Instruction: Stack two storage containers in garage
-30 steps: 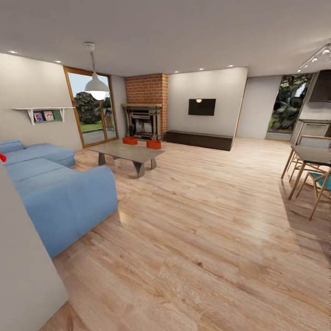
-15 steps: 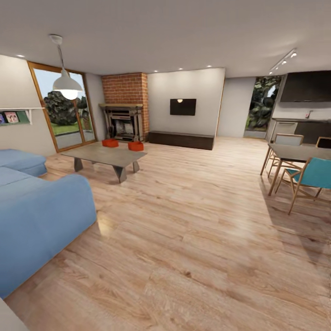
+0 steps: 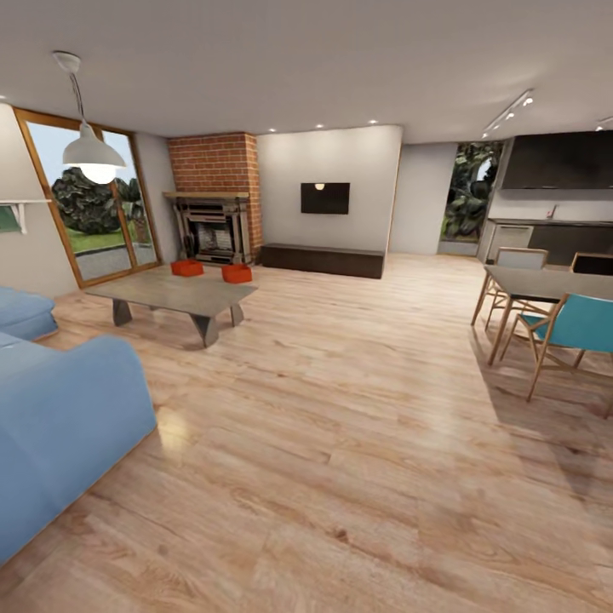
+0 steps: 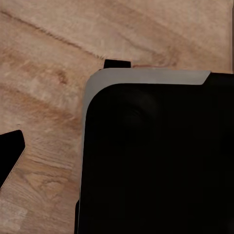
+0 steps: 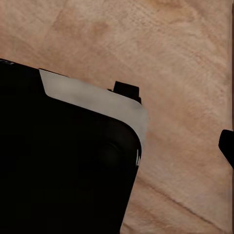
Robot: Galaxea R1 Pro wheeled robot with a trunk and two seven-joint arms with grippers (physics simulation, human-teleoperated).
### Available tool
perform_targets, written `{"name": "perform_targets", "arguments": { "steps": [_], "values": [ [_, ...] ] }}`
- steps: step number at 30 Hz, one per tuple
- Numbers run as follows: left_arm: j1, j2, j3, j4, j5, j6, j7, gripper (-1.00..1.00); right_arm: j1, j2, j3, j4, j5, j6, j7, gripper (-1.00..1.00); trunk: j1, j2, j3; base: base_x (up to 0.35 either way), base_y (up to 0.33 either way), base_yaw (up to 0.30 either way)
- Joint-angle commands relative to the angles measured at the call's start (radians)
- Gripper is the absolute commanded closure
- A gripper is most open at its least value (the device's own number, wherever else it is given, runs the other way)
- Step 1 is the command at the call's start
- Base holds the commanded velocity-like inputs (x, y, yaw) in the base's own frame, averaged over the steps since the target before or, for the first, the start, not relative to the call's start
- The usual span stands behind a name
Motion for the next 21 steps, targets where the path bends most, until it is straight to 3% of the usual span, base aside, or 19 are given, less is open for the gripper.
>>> {"name": "perform_targets", "arguments": {
  "steps": [1, 21],
  "values": [
    [-0.001, 0.0, 0.0, 0.0, 0.009, -0.002, -0.001, -1.0, -0.001, 0.0, 0.007, 0.003, -0.01, -0.006, 0.006, -1.0, 0.001, 0.0, -0.001, 0.322, 0.0, -0.001],
    [0.0, 0.0, 0.001, 0.0, 0.009, -0.002, -0.001, -1.0, -0.001, 0.001, 0.007, 0.003, -0.01, -0.006, 0.006, -1.0, 0.001, 0.0, -0.001, 0.322, 0.0, -0.011]
  ]
}}
